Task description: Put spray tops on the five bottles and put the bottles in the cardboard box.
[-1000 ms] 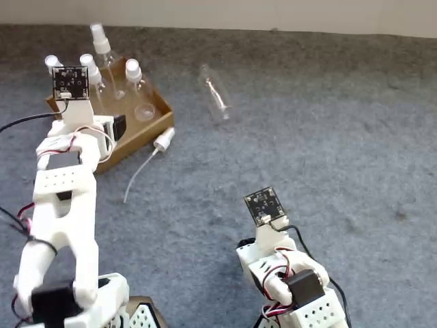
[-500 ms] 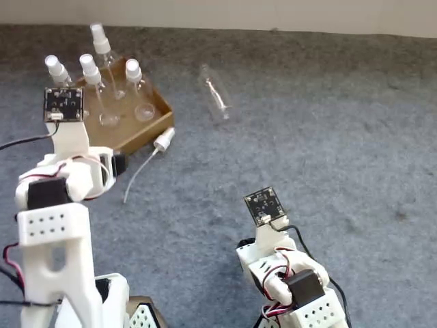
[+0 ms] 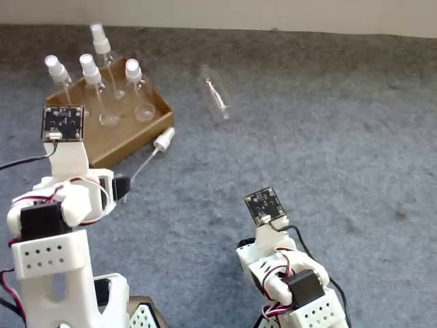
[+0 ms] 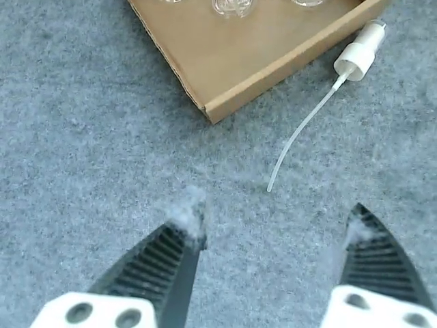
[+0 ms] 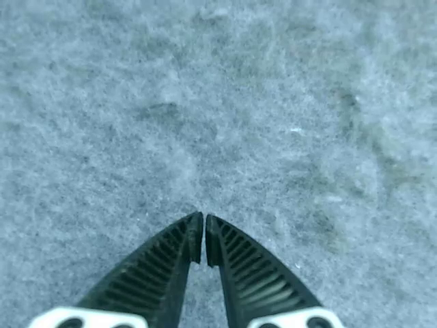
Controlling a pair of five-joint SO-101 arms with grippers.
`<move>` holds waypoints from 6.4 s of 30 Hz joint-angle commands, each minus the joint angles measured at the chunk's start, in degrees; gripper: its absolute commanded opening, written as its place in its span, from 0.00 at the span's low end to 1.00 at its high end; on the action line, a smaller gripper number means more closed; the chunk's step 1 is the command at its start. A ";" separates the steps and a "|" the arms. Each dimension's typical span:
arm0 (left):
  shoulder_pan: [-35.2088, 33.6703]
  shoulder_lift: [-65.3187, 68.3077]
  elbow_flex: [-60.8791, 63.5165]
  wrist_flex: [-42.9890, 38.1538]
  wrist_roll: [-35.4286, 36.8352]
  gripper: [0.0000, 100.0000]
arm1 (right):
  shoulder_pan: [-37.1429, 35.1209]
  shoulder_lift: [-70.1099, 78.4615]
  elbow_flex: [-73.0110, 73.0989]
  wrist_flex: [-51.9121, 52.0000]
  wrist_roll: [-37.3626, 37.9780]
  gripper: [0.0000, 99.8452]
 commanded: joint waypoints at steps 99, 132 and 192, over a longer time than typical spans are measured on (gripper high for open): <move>31.60 18.15 -10.33 -12.84 -0.09 0.28 | 0.66 -0.75 8.04 0.13 0.62 0.01; 28.00 82.86 -77.14 -6.33 11.25 0.28 | 0.66 -0.75 8.04 0.13 0.62 0.01; 29.49 115.65 -137.63 17.14 11.78 0.04 | 0.66 -0.75 8.04 0.13 0.62 0.01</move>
